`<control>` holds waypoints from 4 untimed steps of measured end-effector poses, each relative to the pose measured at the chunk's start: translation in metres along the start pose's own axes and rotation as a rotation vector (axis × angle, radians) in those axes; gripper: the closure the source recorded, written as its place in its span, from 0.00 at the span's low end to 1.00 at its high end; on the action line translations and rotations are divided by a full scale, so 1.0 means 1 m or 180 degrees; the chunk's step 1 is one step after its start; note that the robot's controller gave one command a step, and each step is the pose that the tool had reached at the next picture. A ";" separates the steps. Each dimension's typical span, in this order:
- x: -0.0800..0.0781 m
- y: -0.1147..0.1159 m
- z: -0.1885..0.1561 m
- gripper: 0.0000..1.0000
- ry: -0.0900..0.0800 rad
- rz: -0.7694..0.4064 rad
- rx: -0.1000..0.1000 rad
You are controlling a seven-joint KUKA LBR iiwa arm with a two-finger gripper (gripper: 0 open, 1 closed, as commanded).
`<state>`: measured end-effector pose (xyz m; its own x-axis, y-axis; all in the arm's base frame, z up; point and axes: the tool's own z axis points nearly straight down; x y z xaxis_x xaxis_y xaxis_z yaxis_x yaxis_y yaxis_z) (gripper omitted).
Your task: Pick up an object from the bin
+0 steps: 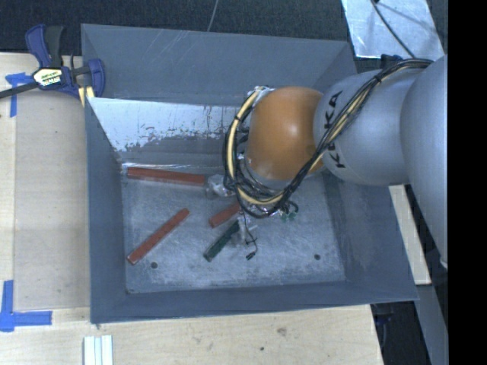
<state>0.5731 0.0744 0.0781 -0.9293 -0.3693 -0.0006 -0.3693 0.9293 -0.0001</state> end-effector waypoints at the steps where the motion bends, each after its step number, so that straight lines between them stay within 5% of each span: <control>1: 0.005 0.004 0.004 1.00 -0.0010 0.0444 -0.0004; 4: 0.005 0.004 -0.008 1.00 -0.0019 0.0446 -0.0001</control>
Offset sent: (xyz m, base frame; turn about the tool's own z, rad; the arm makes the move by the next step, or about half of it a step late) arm 0.0000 0.0000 0.0000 0.0000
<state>0.5669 0.0760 0.0861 -0.9718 -0.2359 -0.0064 -0.2359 0.9718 0.0008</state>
